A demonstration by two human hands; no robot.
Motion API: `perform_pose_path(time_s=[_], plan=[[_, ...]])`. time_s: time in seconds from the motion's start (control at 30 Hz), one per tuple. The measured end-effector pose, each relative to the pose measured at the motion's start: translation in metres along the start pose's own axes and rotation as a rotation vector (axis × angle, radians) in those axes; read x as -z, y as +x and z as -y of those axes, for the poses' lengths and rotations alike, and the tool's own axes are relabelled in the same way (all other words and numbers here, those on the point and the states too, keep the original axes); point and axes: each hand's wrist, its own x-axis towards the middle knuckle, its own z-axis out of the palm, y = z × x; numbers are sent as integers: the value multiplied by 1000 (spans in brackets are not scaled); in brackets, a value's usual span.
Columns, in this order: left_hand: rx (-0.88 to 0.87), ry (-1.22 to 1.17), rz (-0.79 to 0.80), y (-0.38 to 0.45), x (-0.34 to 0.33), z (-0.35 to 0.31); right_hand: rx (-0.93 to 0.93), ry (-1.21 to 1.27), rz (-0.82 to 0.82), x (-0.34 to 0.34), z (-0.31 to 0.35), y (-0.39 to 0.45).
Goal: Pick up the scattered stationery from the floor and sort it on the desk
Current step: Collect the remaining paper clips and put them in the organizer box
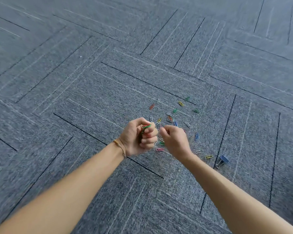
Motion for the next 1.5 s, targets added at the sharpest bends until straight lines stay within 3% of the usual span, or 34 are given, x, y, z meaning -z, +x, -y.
perform_pose_path(time_s=[0.13, 0.47, 0.73, 0.97, 1.13, 1.3, 1.5], plan=[[-60, -5, 10, 6, -13, -17, -27, 236, -87, 21, 31, 12], [-201, -44, -153, 31, -59, -112, 109, 246, -232, 97, 100, 84], [-197, 146, -207, 35, -150, -190, 280, -1, -369, 192, 132, 117], [-174, 108, -353, 3, -290, -211, 279, -155, -420, 322, 187, 76], [-212, 481, -525, -34, -409, -220, 184, -187, -432, 420, 231, 25], [-293, 863, -595, -75, -529, -234, 82, -149, -448, 520, 286, -30], [-340, 1135, -546, -128, -656, -229, -102, -114, -447, 630, 357, -103]])
